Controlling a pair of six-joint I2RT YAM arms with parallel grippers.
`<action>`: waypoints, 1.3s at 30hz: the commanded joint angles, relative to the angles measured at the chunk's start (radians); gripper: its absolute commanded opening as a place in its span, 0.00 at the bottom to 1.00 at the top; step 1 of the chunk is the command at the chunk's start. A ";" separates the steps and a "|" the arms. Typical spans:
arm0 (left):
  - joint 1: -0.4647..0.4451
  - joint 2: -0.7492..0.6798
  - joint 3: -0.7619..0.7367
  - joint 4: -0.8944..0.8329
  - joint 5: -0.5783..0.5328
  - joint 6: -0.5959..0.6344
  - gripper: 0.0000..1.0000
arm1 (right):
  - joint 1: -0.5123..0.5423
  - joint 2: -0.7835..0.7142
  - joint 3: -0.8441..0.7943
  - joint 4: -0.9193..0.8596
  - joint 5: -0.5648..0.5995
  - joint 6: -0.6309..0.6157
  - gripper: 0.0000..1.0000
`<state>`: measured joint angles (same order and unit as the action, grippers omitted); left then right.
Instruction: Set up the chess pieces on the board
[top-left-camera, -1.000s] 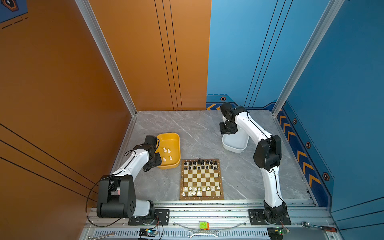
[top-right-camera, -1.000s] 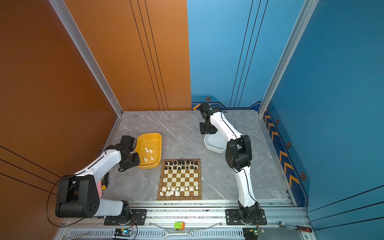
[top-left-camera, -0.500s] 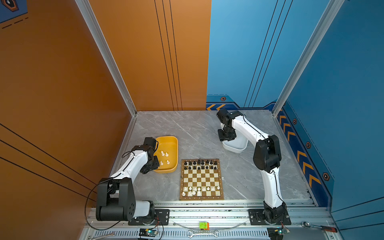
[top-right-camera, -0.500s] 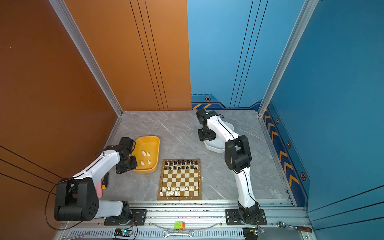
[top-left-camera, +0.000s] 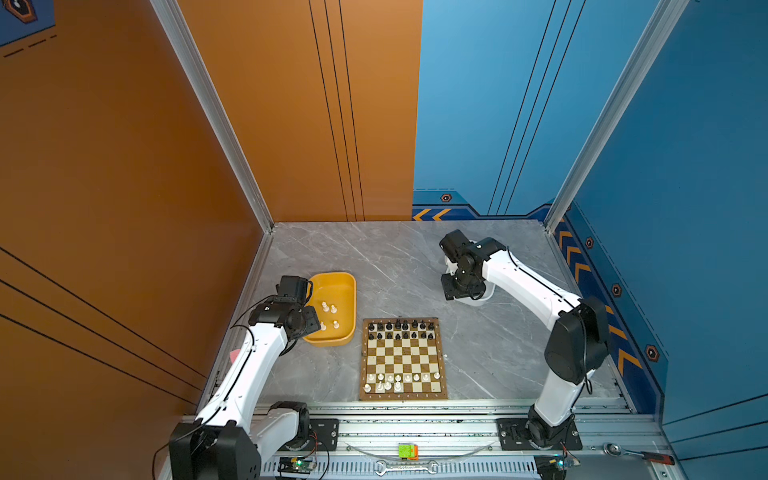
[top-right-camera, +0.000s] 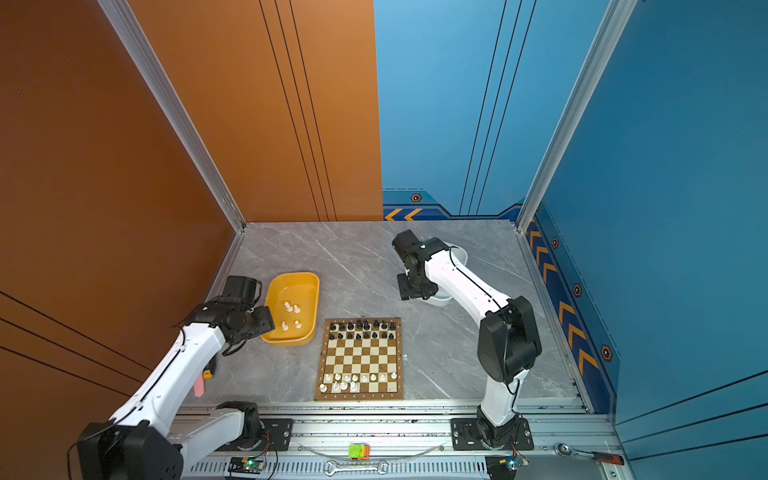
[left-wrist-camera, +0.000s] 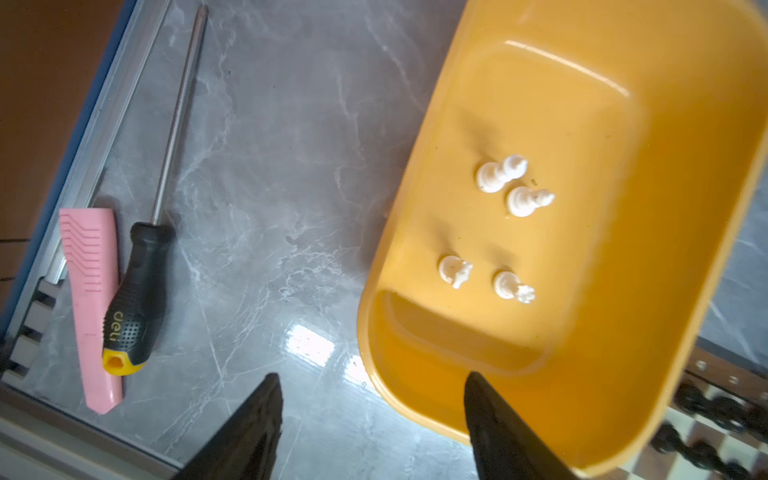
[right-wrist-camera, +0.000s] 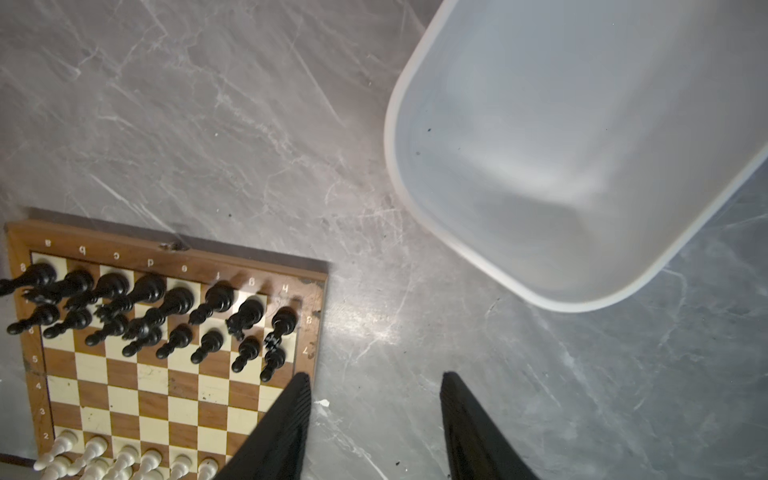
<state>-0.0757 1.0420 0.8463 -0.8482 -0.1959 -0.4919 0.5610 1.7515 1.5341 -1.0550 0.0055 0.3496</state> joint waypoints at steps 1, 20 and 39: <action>-0.050 -0.073 -0.010 -0.049 0.026 -0.058 0.71 | 0.048 -0.118 -0.106 0.041 0.034 0.064 0.56; -0.355 -0.161 -0.033 -0.066 -0.044 -0.162 0.72 | 0.446 -0.670 -0.687 0.164 0.024 0.437 0.63; -0.495 -0.100 0.022 -0.076 -0.123 -0.220 0.71 | 0.691 -0.684 -0.892 0.346 -0.002 0.644 0.62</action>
<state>-0.5652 0.9283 0.8326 -0.8940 -0.2882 -0.7460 1.2434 1.0458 0.6567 -0.7715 -0.0067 0.9459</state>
